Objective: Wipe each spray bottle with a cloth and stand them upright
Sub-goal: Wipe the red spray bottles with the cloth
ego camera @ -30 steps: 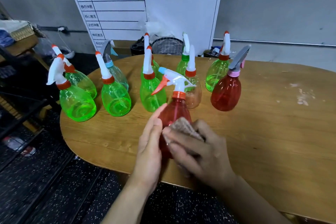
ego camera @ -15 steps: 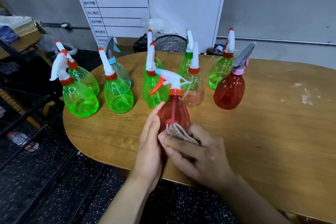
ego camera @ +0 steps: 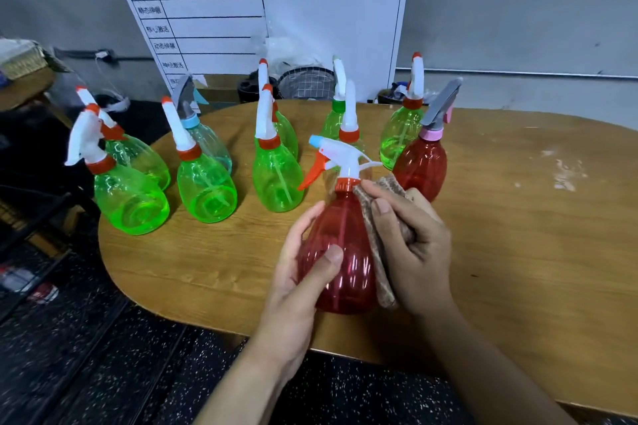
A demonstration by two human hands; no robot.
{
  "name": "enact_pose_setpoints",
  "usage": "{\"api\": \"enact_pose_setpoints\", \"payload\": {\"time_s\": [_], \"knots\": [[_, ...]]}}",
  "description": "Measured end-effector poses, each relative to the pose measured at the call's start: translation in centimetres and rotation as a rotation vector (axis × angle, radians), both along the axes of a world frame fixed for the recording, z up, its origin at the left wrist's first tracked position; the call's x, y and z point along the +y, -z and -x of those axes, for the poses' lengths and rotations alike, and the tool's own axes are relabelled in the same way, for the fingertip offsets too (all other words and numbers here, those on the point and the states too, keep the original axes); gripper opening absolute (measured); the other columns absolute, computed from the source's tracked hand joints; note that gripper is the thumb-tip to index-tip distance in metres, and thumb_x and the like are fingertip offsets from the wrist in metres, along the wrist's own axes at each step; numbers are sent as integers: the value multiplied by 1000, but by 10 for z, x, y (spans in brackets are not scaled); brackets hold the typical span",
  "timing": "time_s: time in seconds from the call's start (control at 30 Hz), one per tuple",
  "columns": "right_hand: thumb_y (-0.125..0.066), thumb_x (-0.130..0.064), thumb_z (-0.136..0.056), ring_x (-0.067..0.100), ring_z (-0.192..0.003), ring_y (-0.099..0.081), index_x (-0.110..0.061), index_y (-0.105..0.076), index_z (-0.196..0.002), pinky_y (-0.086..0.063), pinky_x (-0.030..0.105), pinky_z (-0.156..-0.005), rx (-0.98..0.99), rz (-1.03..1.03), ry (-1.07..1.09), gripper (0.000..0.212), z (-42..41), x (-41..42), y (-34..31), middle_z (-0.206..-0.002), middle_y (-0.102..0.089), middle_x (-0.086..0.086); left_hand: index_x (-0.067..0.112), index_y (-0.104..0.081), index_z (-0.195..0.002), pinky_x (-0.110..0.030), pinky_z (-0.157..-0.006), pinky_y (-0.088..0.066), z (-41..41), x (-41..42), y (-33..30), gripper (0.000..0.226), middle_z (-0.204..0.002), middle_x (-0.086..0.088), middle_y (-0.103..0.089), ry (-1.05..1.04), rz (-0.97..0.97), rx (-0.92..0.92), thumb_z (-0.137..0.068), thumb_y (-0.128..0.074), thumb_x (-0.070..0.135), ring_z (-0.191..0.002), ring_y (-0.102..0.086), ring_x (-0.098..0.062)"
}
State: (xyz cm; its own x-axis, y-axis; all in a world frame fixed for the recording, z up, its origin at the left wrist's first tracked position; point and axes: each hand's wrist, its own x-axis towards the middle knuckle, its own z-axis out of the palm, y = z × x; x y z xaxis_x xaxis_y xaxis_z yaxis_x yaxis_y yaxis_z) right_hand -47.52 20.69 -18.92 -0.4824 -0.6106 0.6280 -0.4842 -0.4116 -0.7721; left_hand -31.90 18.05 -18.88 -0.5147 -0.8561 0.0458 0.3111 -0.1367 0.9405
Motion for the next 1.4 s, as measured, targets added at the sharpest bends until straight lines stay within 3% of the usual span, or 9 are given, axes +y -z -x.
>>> {"api": "enact_pose_setpoints", "payload": {"time_s": [0.27,0.4,0.5,0.6,0.7,0.8,0.9,1.03,1.4], "knots": [[-60,-20,-103,8,-87,-59,-26,-74,-125,-44,17,-78,-40,-85,-39,27,-6,0,-1,-97,-63,-25,45,-61,-143,-53,-125,-34,0,-1,3,48,-151,4,-61,7,41,-49,-95,-60,46,-143,-54,-18],[-60,-21,-103,3,-84,-59,-21,-75,-125,-42,10,-73,1,-102,-45,26,-17,3,-3,-94,-57,-9,42,-62,-143,-53,-125,-33,-1,-4,7,45,-151,2,-61,-82,75,-70,-99,-56,47,-145,-53,-20],[-62,-30,-101,-4,-82,-56,-24,-76,-125,-42,11,-70,234,-88,-53,28,-30,10,-1,-97,-52,-17,31,-61,-145,-52,-123,-37,-4,-8,3,40,-143,-2,-68,-140,40,-33,-106,-51,38,-138,-60,-21],[-69,-29,-96,4,-73,-53,-30,-78,-121,-47,17,-63,541,-17,-91,26,-44,18,6,-92,-54,-4,31,-60,-145,-49,-115,-47,-9,-10,-8,48,-136,-9,-71,-202,-36,49,-100,-46,39,-130,-66,-29],[-73,-28,-96,9,-71,-50,-31,-79,-120,-45,21,-59,749,51,-84,25,-46,18,8,-86,-55,-1,29,-59,-146,-33,-99,-59,-11,-11,-11,49,-134,-4,-73,-230,-19,73,-100,-43,39,-125,-70,-23],[-64,-37,-102,6,-72,-55,-34,-75,-124,-50,22,-60,651,44,-33,25,-37,17,8,-94,-52,-7,29,-62,-144,-31,-103,-56,-8,-10,-7,44,-136,-4,-72,-217,25,24,-103,-48,38,-128,-67,-23],[-59,-40,-103,-5,-79,-54,-31,-74,-126,-46,16,-66,373,-10,5,29,-25,11,3,-98,-50,-21,36,-67,-139,-50,-120,-41,-7,-10,3,38,-144,-1,-67,-195,110,-72,-103,-53,38,-139,-59,-23],[-59,-33,-101,5,-70,-52,-31,-75,-125,-37,13,-64,117,-87,43,29,-11,-1,0,-84,-47,-15,30,-66,-140,-50,-122,-40,-2,-8,6,37,-142,8,-68,-116,147,-107,-105,-59,37,-138,-59,-14],[-67,-38,-100,5,-72,-58,-36,-75,-124,-52,20,-61,610,16,-83,26,-32,13,5,-97,-54,-8,31,-65,-141,-42,-114,-46,-5,-14,3,42,-136,-4,-72,-242,80,22,-104,-47,38,-131,-65,-25]]}}
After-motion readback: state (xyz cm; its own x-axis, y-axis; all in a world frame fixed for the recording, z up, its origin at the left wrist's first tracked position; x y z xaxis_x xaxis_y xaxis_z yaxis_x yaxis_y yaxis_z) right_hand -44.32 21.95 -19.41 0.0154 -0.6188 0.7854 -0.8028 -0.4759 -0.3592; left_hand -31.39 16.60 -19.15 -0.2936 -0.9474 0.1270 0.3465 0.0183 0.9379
